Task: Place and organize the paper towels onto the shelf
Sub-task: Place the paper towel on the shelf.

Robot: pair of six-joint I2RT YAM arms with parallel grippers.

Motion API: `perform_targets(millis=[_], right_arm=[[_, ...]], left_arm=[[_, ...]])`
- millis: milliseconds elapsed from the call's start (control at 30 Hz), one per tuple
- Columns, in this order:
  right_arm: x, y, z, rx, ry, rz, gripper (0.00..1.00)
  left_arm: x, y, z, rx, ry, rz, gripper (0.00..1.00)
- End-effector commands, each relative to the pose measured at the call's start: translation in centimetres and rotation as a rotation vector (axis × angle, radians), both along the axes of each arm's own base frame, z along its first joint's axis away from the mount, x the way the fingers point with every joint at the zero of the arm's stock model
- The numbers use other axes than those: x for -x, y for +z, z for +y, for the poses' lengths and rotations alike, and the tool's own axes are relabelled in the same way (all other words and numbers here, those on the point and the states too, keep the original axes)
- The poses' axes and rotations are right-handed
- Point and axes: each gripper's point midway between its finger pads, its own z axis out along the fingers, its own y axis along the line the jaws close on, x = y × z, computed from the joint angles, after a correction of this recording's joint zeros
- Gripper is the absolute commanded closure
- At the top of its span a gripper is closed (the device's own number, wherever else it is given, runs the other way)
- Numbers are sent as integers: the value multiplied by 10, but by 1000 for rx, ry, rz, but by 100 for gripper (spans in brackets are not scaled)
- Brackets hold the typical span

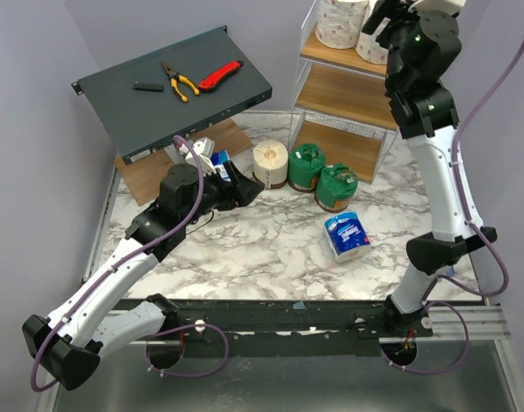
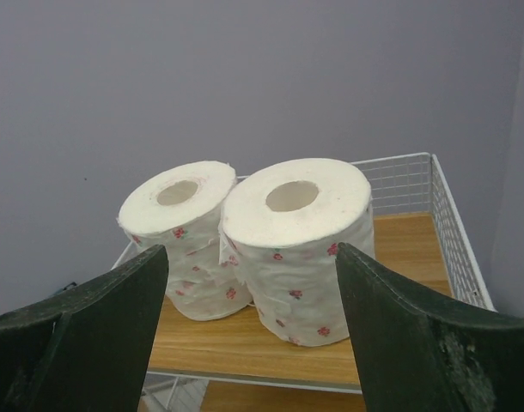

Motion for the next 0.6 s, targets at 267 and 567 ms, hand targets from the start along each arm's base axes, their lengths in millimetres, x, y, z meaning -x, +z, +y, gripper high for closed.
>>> perform_targets(millis=[267, 567], right_arm=[[29, -22, -34, -4, -6, 28, 16], [3, -56, -34, -2, 50, 60, 20]], left_arm=[[13, -11, 7, 29, 4, -11, 24], [16, -17, 15, 22, 22, -15, 24]])
